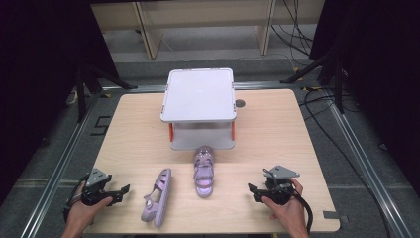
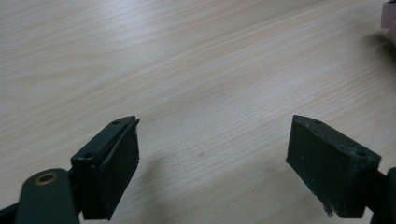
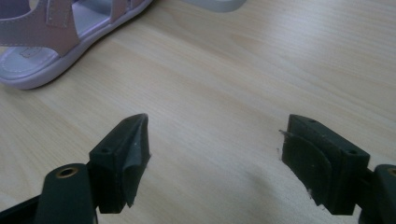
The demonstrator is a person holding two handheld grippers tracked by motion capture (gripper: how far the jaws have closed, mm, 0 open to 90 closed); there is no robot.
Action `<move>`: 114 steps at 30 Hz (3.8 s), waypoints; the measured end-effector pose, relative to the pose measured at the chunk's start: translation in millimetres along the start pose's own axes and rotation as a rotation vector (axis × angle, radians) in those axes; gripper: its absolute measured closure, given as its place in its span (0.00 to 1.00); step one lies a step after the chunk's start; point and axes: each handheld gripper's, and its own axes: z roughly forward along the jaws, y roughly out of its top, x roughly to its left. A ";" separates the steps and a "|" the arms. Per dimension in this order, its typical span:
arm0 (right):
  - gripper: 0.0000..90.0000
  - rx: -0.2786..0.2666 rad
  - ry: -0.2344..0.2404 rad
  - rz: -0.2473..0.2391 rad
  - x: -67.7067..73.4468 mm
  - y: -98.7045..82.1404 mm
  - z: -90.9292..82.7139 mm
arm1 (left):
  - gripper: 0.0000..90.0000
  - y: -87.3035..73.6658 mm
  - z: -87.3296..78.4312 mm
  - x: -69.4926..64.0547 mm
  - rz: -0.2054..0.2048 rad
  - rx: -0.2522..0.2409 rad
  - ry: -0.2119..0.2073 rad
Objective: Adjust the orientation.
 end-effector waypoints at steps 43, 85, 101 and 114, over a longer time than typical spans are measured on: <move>0.62 -0.115 0.219 -0.146 50.0 67.9 40.4 | 0.18 0.2 0.5 3.2 0.036 0.013 0.000; 0.81 -0.042 0.376 -0.226 60.7 77.5 72.5 | 0.18 -0.5 1.2 2.2 0.001 0.008 0.001; 0.74 -0.035 0.406 -0.232 50.4 70.5 61.6 | 0.18 3.7 5.7 2.9 0.020 -0.002 -0.022; 0.55 -0.068 0.319 -0.324 66.6 82.0 52.8 | 0.18 3.3 3.2 3.5 0.026 0.014 -0.014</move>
